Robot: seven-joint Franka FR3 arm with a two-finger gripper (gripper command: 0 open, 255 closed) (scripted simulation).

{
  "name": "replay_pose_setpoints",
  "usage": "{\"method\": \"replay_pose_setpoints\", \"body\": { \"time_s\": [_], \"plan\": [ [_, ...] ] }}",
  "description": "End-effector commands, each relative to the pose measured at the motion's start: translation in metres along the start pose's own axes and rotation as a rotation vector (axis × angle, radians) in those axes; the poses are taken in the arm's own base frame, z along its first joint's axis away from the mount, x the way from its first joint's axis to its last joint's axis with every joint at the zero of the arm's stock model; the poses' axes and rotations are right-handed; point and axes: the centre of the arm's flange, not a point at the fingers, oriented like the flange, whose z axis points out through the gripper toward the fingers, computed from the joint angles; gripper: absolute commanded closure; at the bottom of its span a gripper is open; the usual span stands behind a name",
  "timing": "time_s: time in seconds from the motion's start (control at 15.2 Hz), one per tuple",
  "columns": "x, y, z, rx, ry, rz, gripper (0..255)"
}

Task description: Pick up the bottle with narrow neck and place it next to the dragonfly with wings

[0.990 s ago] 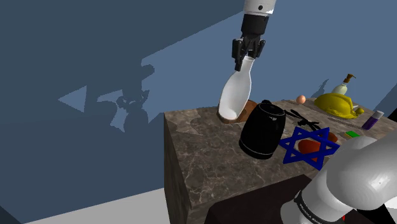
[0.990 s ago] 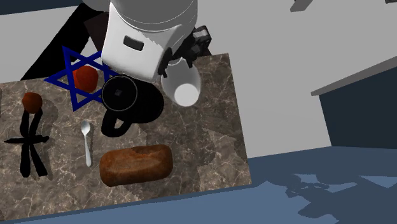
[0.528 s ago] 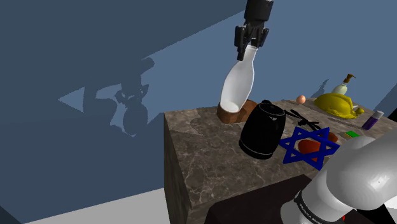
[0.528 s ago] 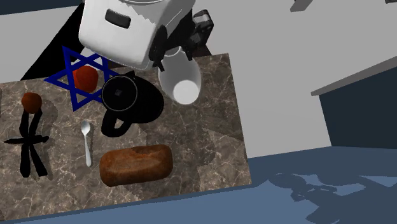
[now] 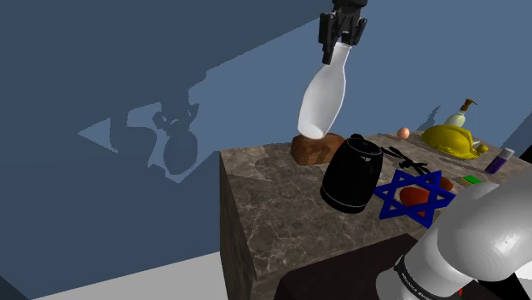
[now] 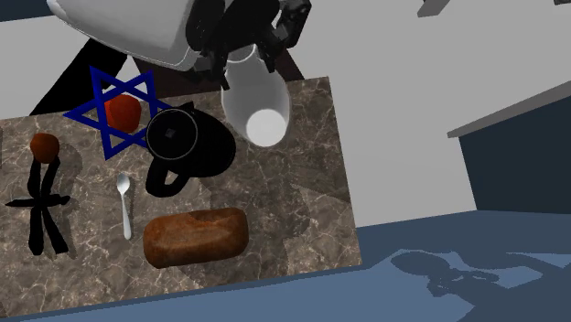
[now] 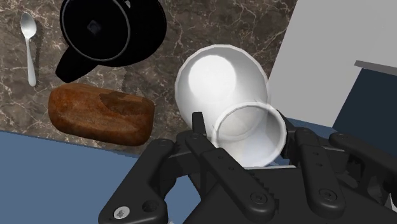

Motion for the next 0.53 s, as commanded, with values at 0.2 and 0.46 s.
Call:
{"method": "replay_pose_setpoints", "body": {
  "time_s": [0.2, 0.46],
  "plan": [
    [-0.002, 0.000, -0.027, 0.000, 0.000, 0.000, 255],
    [-0.010, 0.025, -0.034, 0.000, 0.000, 0.000, 255]
  ]
}}
